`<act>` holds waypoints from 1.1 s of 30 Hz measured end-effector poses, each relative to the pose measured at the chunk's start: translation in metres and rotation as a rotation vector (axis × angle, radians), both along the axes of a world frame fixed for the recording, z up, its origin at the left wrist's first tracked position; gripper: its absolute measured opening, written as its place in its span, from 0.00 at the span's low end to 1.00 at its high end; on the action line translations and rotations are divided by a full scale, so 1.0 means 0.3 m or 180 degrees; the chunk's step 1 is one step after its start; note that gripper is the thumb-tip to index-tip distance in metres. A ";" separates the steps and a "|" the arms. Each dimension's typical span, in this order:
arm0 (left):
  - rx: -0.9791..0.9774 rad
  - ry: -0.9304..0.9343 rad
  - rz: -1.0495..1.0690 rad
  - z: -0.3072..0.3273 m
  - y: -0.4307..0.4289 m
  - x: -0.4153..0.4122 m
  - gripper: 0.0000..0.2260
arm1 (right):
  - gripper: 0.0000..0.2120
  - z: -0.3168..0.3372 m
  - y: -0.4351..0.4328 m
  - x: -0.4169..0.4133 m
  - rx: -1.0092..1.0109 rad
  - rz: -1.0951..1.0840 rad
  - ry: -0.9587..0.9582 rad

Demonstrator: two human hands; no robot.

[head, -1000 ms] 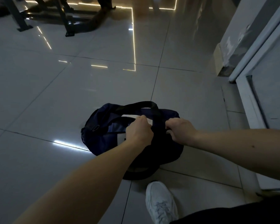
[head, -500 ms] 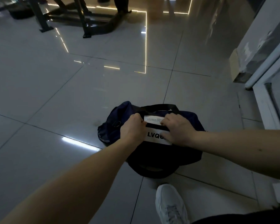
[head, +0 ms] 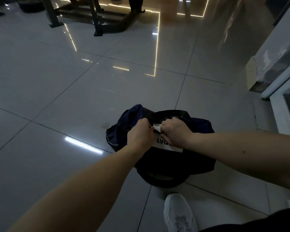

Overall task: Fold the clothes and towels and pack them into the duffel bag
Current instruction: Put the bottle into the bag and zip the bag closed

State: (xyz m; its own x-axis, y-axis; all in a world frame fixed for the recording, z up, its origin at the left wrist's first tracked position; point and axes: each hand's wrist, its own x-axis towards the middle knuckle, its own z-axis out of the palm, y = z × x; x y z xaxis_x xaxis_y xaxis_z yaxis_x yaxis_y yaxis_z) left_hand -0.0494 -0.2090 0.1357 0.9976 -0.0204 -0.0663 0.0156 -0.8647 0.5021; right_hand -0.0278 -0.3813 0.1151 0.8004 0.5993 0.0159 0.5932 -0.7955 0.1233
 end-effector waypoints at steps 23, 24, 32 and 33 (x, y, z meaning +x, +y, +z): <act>-0.0276 0.0318 0.0643 -0.044 0.194 0.073 0.10 | 0.12 0.047 -0.153 0.065 0.0125 -0.0134 -0.0144; -0.0312 0.0332 0.0606 -0.040 0.180 0.072 0.10 | 0.12 0.052 -0.170 0.068 0.0049 -0.0164 -0.0155; -0.0608 0.0405 0.0486 -0.052 0.096 0.052 0.09 | 0.09 0.063 -0.207 0.083 -0.0162 -0.0323 -0.0186; -0.0663 0.0371 0.0454 -0.060 0.105 0.053 0.09 | 0.08 0.062 -0.174 0.080 0.0065 -0.0335 -0.0183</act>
State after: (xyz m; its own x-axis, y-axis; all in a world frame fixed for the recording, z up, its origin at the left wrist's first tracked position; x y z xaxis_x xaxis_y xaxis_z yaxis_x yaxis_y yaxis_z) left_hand -0.0336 -0.1776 0.1177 0.9773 0.0944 -0.1899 0.1978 -0.7280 0.6564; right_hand -0.0037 -0.4335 0.1336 0.8562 0.5112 0.0750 0.4988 -0.8557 0.1380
